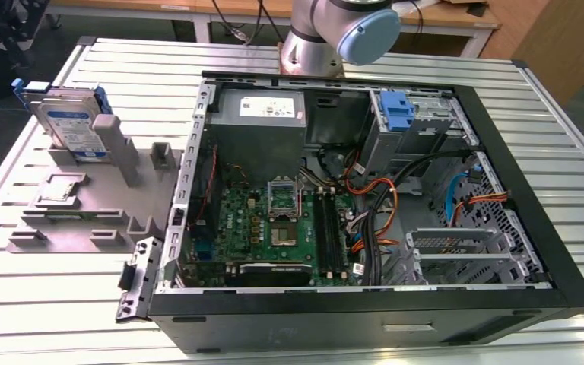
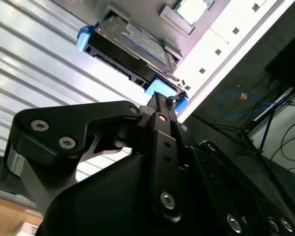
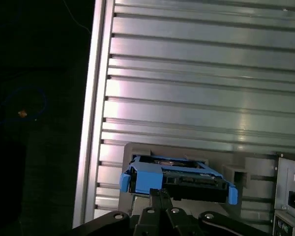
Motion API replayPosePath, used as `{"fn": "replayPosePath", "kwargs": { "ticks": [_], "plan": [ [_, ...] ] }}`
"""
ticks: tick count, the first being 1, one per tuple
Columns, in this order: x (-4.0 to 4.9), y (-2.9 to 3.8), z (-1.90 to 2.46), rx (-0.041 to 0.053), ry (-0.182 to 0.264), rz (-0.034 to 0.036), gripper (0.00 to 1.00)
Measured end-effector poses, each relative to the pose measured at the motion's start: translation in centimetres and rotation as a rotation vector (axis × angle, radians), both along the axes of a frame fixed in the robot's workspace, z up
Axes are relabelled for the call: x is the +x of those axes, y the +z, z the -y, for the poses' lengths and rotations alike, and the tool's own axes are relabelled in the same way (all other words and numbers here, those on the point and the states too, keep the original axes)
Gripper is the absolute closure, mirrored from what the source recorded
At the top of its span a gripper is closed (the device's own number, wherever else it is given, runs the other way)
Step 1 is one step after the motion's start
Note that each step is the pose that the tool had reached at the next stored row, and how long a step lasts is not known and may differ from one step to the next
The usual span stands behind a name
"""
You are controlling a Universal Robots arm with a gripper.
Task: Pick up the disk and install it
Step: 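Pick up the disk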
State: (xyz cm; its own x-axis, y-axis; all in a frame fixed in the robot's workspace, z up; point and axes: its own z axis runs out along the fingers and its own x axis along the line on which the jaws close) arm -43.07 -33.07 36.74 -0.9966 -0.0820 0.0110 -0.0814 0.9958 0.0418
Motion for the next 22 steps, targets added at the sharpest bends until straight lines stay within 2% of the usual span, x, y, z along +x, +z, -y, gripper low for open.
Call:
{"fn": "replayPosePath", "kwargs": {
  "ticks": [22],
  "plan": [
    [0.00,-0.40,0.00,0.0000,0.398,0.0000,0.89]
  ]
}}
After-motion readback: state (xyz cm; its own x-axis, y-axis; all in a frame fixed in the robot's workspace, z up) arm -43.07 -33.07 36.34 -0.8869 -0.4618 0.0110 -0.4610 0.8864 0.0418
